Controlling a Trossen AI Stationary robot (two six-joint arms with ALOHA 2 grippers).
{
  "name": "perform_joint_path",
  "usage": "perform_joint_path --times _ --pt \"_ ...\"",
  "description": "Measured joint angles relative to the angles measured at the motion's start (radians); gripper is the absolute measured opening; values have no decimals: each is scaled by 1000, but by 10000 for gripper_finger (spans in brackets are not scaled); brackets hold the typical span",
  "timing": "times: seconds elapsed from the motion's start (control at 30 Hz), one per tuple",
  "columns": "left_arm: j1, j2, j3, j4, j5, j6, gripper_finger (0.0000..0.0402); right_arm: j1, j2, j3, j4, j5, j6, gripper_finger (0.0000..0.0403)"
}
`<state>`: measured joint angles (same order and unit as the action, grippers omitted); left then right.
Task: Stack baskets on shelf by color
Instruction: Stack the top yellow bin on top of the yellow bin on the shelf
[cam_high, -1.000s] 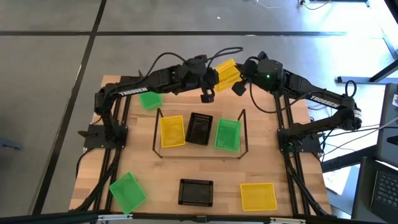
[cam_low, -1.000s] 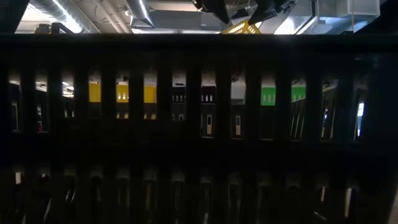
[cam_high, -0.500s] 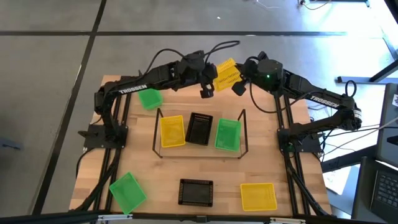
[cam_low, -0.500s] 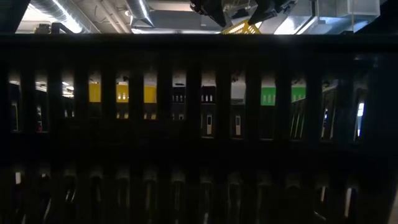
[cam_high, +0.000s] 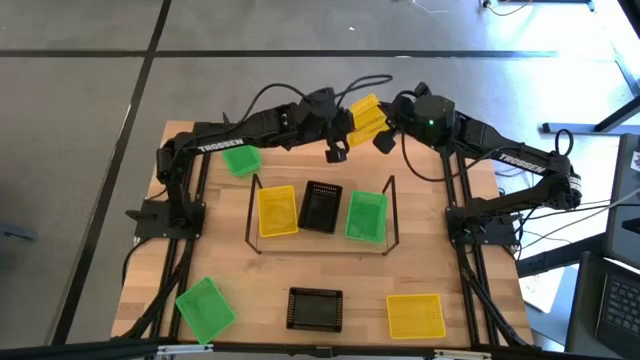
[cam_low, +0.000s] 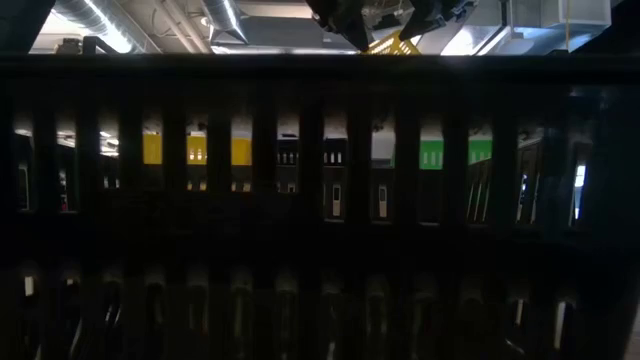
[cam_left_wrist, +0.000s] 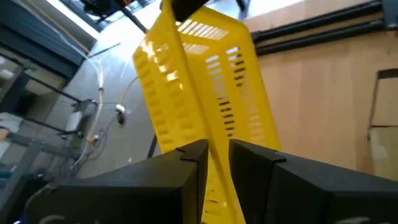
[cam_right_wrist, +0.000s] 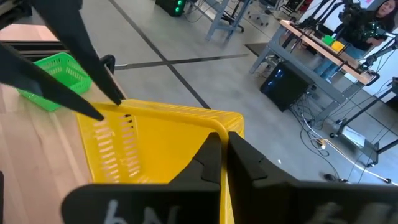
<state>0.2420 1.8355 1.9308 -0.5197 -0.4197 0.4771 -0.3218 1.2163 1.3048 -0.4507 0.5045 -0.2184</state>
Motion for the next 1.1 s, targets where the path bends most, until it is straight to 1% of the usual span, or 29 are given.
perform_joint_path --times 0.23,0.4,0.53,0.67,0.87,1.0,1.1 --pt "0 10 0 4 -89 16 55 0 0 0 7 0 4 0" --pt "0 11 0 6 -112 31 55 0 -1 0 7 0 4 0" --pt "0 11 0 5 -110 24 55 0 -1 0 7 0 4 0" --pt "3 11 0 4 -84 24 55 0 -1 0 7 -1 4 0" --pt "7 11 0 4 -84 23 55 0 -1 0 16 -7 4 0" --pt "14 11 0 4 -86 -29 55 0 0 0 19 -8 4 0" --pt "14 11 0 4 -87 -30 55 0 0 0 20 -9 4 0"
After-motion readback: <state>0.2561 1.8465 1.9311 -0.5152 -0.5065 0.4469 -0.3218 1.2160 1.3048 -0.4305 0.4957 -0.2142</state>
